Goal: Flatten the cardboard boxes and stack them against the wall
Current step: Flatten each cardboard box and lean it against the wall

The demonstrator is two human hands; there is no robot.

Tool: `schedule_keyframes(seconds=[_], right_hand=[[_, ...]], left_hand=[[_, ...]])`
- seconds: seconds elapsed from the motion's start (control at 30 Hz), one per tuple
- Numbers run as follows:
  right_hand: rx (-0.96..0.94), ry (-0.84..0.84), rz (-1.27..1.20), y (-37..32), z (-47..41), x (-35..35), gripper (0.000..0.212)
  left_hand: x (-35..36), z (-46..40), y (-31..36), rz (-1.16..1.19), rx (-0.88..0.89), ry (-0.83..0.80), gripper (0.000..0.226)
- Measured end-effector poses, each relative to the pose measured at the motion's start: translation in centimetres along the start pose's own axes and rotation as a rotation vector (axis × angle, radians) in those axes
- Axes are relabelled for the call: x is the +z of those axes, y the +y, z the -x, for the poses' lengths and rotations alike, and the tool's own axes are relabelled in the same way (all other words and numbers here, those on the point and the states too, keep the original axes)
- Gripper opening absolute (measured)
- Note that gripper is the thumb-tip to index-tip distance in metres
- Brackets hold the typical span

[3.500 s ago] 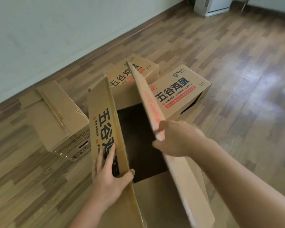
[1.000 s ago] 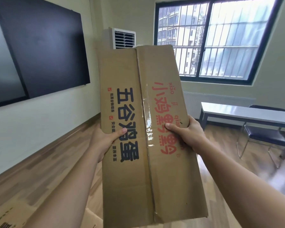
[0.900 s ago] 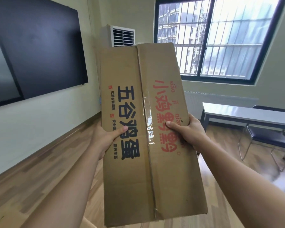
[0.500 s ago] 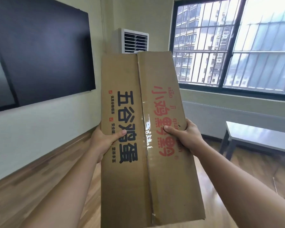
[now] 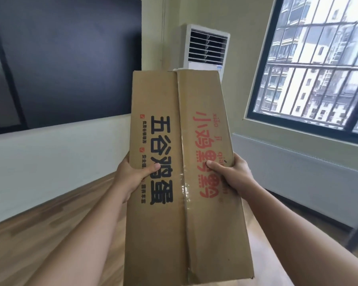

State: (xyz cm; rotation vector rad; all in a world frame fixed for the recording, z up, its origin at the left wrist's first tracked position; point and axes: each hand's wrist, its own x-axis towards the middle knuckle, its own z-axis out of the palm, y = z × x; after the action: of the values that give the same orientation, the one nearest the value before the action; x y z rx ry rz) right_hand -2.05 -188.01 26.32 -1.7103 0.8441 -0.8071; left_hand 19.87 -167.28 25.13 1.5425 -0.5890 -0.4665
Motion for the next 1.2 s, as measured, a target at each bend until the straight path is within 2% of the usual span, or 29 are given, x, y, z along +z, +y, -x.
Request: schedule_keyframes(seconds=[0.17,0.37,0.6,0.73,0.8,0.9,1.1,1.2], right_hand=[[0.018,-0.021,0.012,1.0,-14.9,1.7,0.074],[0.051,-0.063,0.003,3.8,-31.8,4.0,0.080],[0.054,-0.161,0.018,9.0,-53.4,7.7,0.076],[0.076,-0.237,0.016,10.0,-65.3,10.0,0.066],[0.068,-0.275,0.022,10.3,-70.0,11.5,0.062],[0.083,-0.356,0.037,11.7,-78.6,15.3,0.065],[0.138,-0.454,0.070,15.6,-92.7,22.9,0.072],[0.165,-0.480,0.096,18.1,-100.6,28.0,0.065]], left_hand=[[3.5,-13.9,-0.7,0.005,0.001,0.013,0.084],[7.6,-28.8,-1.8,-0.047,-0.032,0.062,0.119],[12.9,-47.8,-7.0,-0.053,-0.115,0.176,0.135],[15.0,-57.8,-8.0,-0.055,-0.168,0.243,0.129],[15.6,-61.5,-7.8,-0.074,-0.176,0.273,0.115],[16.0,-69.1,-9.6,-0.067,-0.219,0.338,0.105],[15.8,-82.7,-15.4,-0.025,-0.286,0.387,0.109],[15.0,-90.8,-19.1,0.022,-0.344,0.417,0.105]])
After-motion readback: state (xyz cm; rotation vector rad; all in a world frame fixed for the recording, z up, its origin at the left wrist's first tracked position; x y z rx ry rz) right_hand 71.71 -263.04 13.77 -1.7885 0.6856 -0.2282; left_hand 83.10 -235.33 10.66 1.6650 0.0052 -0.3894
